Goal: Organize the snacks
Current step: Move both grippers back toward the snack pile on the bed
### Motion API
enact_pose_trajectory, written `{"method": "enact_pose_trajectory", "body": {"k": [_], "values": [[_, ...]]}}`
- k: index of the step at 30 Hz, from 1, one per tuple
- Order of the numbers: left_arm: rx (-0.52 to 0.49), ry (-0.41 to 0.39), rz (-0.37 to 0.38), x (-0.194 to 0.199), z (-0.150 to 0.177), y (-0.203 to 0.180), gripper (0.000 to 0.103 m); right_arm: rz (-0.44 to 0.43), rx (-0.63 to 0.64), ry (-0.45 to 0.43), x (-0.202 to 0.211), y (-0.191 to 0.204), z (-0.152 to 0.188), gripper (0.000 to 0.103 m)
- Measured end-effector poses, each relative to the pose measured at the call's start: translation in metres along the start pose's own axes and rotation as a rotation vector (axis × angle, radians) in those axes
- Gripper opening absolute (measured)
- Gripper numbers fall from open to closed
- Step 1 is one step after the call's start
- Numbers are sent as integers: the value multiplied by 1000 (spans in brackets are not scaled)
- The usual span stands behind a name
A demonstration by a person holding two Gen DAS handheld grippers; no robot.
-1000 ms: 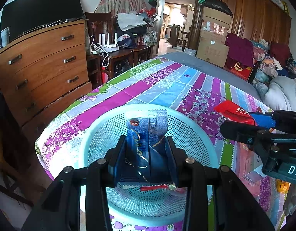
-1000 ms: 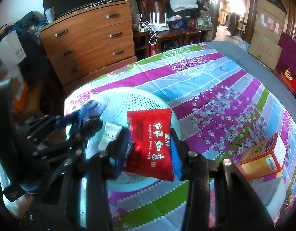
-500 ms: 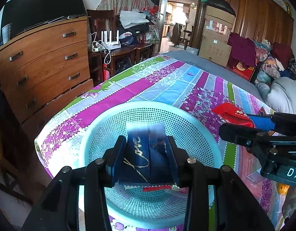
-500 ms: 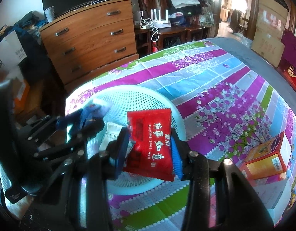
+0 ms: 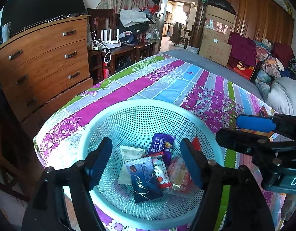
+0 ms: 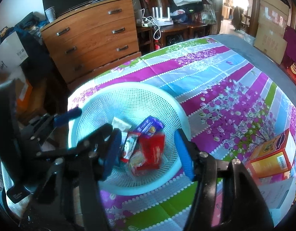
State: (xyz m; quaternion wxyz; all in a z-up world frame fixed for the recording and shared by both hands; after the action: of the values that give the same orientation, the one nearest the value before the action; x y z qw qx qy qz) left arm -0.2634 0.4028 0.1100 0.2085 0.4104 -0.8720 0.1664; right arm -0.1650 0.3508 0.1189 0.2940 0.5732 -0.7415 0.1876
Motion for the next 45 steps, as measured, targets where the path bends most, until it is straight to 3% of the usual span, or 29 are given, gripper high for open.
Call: {"method": "enact_pose_trajectory", "body": {"k": [5,8,15,21,26,31,34,39,42,45], "values": [[5,4,-9,-2,-1,3,77,0,-1,-2,2,-1,1,59],[8,6,-15,-2,0,4,88,3,-13,-19,10,-2,3,71],[8,19,-22,-2,4,5,90,-6,-11,-47,27,4,14,72],[27,10,-19,3,4,6,91,-10,15,-127,64,6,26,72],[37,-30,27,17,-3,2,91,-31,-5,-113,90,3,64,77],[37,-58,91,43,-7,-7,91,-20,-65,-15,114,-12,131,77],[11,-74,159,63,-3,-26,91,14,-131,58,128,-33,176,77],[-86,-54,297,87,11,-86,91,115,-329,82,163,-87,241,77],[-156,-58,427,110,21,-139,92,192,-454,67,192,-129,273,66],[-265,-38,598,137,40,-207,91,272,-497,35,218,-163,291,66]]}}
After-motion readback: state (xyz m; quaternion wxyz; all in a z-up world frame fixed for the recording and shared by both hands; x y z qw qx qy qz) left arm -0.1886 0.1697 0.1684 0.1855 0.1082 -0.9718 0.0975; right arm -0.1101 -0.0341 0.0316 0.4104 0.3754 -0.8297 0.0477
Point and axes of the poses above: each gripper's, at about its wrist camera, not at the fingertips, and x roughly against the way its jaws point, y to its left, z to its underside, the point moved 7 cm from there along -x, roughly the way its jaws point, and after that the axes turned 12 degrees about -y, right-handed, at the moved point
